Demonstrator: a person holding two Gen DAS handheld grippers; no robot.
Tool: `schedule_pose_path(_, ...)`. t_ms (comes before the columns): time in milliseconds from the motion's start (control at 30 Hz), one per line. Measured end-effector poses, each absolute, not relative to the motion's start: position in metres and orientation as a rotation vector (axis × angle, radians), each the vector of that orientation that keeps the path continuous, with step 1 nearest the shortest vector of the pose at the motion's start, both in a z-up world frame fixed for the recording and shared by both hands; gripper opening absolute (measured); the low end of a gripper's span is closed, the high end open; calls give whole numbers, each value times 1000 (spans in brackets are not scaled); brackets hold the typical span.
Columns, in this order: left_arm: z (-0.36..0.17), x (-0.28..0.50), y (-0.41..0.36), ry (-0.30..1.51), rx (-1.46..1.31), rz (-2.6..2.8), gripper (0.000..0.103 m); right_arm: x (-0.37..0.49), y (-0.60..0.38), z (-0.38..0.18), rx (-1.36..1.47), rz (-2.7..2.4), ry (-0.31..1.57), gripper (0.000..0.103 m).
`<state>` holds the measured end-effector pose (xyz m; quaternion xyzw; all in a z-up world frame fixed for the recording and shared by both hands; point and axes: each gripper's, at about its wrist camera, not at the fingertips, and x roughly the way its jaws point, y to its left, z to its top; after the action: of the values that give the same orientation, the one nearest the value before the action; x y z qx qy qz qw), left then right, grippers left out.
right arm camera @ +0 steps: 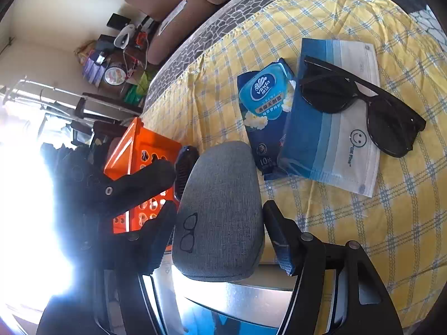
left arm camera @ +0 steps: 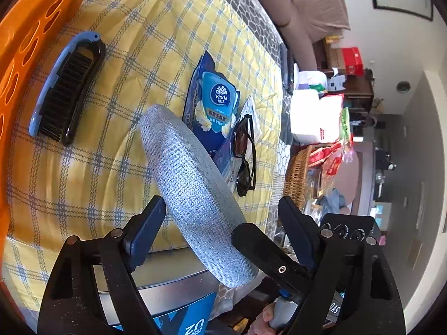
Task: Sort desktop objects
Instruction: 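Grasp the grey fabric glasses case with the right gripper, then carry the glasses case into the orange basket and open the right gripper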
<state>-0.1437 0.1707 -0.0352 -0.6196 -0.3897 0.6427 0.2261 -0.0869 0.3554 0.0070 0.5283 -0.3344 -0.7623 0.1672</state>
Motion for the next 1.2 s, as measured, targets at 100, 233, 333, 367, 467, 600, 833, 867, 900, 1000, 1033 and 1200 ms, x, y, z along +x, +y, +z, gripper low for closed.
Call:
schedule_pose_path(100,-31,-143,173,-1082,-1684,1766,72,-84,355,15,1508,-2201,-903,66)
schedule_pose_path(233,-15,-143,173,-1084,-1622,1759,58,-78,355,30,1494,-2250,-849,66)
schedule_pose_path(333,5,-143,170,-1070,-1569,1759,56,-73,354,48,1468,-2286,-806,66)
schedule_pose_path(367,13,-143,168,-1063,-1550,1761,56,-72,353,55,1456,-2299,-793,66)
schedule_pose_path(467,36,-142,153,-1058,-1490,1767,56,-70,346,78,1420,-2329,-755,66)
schedule_pose_path(600,63,-141,115,-1065,-1413,1810,51,-73,321,109,1370,-2348,-691,66)
schedule_pose_path(833,83,-142,8,-1138,-1352,1909,49,-94,231,132,1336,-2278,-594,66)
schedule_pose_path(867,84,-143,-7,-1146,-1346,1925,49,-97,215,132,1335,-2263,-585,66)
schedule_pose_path(900,84,-143,-24,-1151,-1344,1942,49,-101,198,132,1334,-2247,-572,66)
schedule_pose_path(1000,83,-142,-71,-1163,-1343,2001,49,-111,149,129,1334,-2205,-539,66)
schedule_pose_path(1033,81,-142,-88,-1173,-1342,2018,49,-115,132,126,1336,-2188,-534,66)
schedule_pose_path(1200,63,-146,-151,-1206,-1366,2085,49,-129,53,108,1360,-2111,-510,66)
